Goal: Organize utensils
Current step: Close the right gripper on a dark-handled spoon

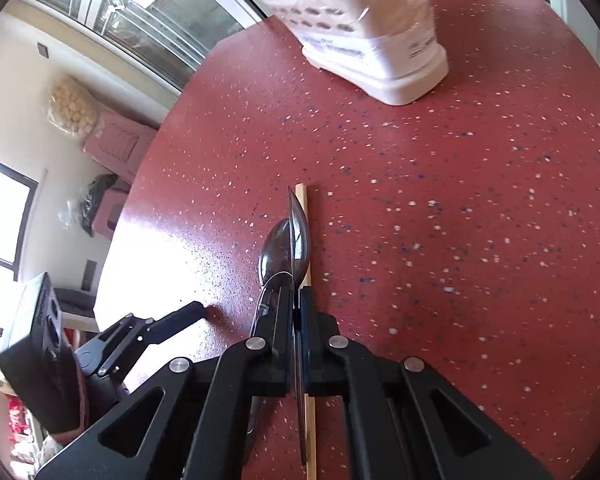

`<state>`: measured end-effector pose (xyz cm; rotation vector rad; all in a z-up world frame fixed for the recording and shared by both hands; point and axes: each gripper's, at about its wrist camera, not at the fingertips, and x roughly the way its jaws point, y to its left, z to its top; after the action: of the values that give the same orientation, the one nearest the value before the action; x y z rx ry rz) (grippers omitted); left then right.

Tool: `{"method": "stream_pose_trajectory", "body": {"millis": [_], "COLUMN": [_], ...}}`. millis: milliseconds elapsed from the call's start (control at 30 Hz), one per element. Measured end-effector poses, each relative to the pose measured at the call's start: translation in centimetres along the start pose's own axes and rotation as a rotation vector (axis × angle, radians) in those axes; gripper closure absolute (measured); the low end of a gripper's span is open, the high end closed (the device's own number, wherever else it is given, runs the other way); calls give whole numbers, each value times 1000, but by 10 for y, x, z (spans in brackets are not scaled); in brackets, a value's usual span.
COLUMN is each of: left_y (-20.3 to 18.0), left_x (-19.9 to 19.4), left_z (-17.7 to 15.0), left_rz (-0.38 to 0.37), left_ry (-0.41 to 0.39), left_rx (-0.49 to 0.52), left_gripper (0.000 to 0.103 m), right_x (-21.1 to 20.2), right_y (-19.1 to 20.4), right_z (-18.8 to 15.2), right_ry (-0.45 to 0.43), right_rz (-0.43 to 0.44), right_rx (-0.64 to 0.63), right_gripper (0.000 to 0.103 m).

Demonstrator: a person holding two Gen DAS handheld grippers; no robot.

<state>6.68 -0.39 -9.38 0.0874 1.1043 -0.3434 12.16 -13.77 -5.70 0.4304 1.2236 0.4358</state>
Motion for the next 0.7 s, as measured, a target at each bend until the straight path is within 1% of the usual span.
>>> {"method": "stream_pose_trajectory", "body": {"millis": [133,333,567,700], "left_y": [-2,-8,-16,-22], "left_x": [0,4,12,15], "left_z": [1,5,15,16], "left_rz": [3,32,60,82], "left_ry": [7,16,-1,8], "left_rx": [2,9,-7,49], "left_gripper": [13,13,13,13], "right_x": [-6,-12,-23,-26], "right_y": [-8,-11,-21,-22], "right_z": [-1,-2,-5,-5], "right_ry": [-7,-16,-25,-29], "right_rz": [14,37,50,57], "right_rx": [6,6,8,12], "right_gripper": [99,99,100,100]}}
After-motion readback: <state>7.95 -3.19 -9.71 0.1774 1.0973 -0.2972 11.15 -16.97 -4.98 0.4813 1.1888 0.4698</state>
